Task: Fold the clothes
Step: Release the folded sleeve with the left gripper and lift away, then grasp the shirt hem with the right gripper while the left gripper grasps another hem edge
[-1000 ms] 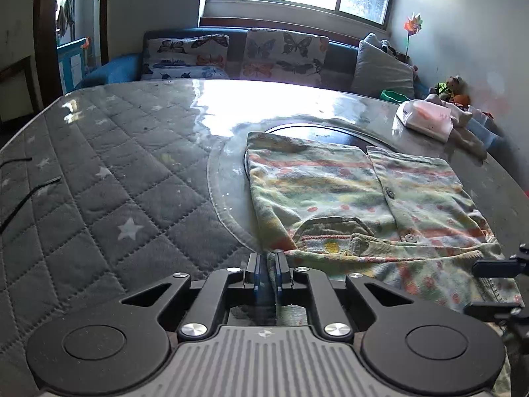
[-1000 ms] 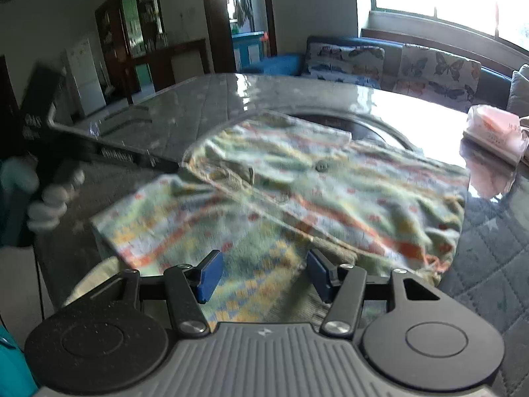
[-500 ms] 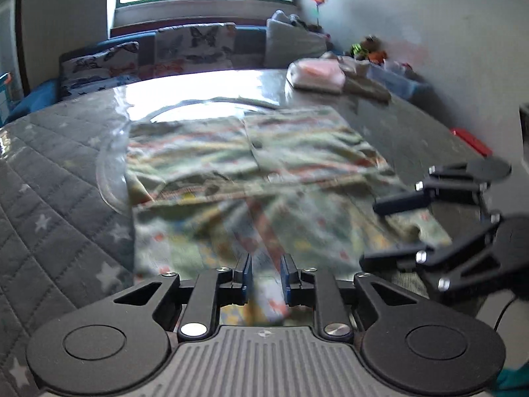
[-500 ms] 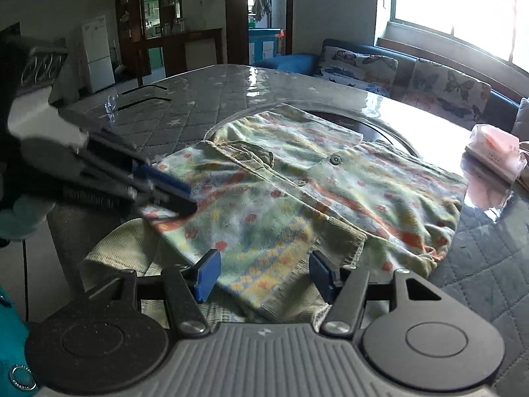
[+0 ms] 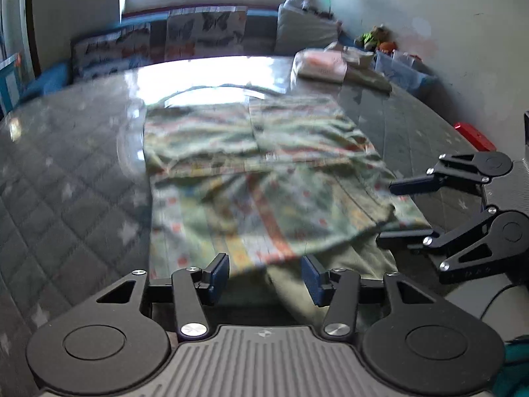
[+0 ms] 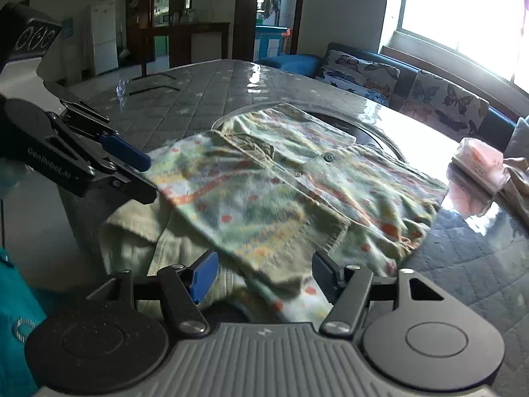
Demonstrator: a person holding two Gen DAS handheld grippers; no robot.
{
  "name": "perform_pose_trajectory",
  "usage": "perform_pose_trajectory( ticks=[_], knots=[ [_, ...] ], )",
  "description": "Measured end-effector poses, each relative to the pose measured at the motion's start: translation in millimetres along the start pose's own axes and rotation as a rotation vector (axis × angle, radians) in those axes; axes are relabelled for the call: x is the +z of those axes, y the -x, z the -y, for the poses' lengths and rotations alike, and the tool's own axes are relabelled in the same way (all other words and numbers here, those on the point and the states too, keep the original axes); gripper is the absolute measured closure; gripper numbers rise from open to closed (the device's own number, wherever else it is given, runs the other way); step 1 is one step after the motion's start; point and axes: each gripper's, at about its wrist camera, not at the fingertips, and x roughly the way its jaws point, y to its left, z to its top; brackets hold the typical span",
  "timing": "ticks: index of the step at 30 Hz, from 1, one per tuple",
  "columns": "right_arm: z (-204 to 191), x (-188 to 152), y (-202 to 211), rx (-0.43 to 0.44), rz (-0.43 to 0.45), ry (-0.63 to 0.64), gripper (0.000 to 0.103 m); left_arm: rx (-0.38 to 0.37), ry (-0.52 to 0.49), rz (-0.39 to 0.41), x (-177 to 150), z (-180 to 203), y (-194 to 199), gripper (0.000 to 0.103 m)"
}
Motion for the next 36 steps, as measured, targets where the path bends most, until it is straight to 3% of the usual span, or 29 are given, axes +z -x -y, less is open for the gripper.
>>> perform_pose_trajectory(
  ticks=[9, 10, 12, 15, 25, 31, 33, 36],
  knots=[
    [-6.5, -16.1, 13.3, -0.039, -0.037, 0.11, 0.029, -0.078, 0.05, -0.117, -13.1, 9.5, -6.7, 0.053],
    [-7.6, -17.9, 14.0, -0.04, -0.039, 0.124, 0.029, -0.089, 0.052, -0.128, -13.7, 9.5, -8.3, 0.054],
    [-11.2, -22.0, 14.3, -0.049, -0.044, 0.164, 0.028, -0.108, 0.06, -0.141, -13.7, 8.8, -11.1, 0.067],
    [-15.0, -26.2, 14.6, -0.047, -0.041, 0.202, 0.028, -0.131, 0.064, -0.13, -9.3, 6.6, -8.4, 0.083],
    [-23.0, -21.3, -0.2, -0.024, 0.038, 0.271, 0.03, -0.21, 0.099, -0.013, 41.3, -12.6, 7.8, 0.088],
    [-22.2, -6.3, -14.2, 0.006, 0.099, 0.236, 0.045, -0.225, 0.111, 0.002, 65.3, -24.9, -5.9, 0.088],
    [-17.2, 0.8, -20.8, 0.028, 0.088, 0.194, 0.061, -0.23, 0.108, -0.002, 67.0, -27.7, -11.2, 0.088],
    [-4.4, 12.0, -28.7, 0.087, 0.057, 0.105, 0.077, -0.232, 0.079, 0.011, 64.5, -30.4, -11.1, 0.086]
  ],
)
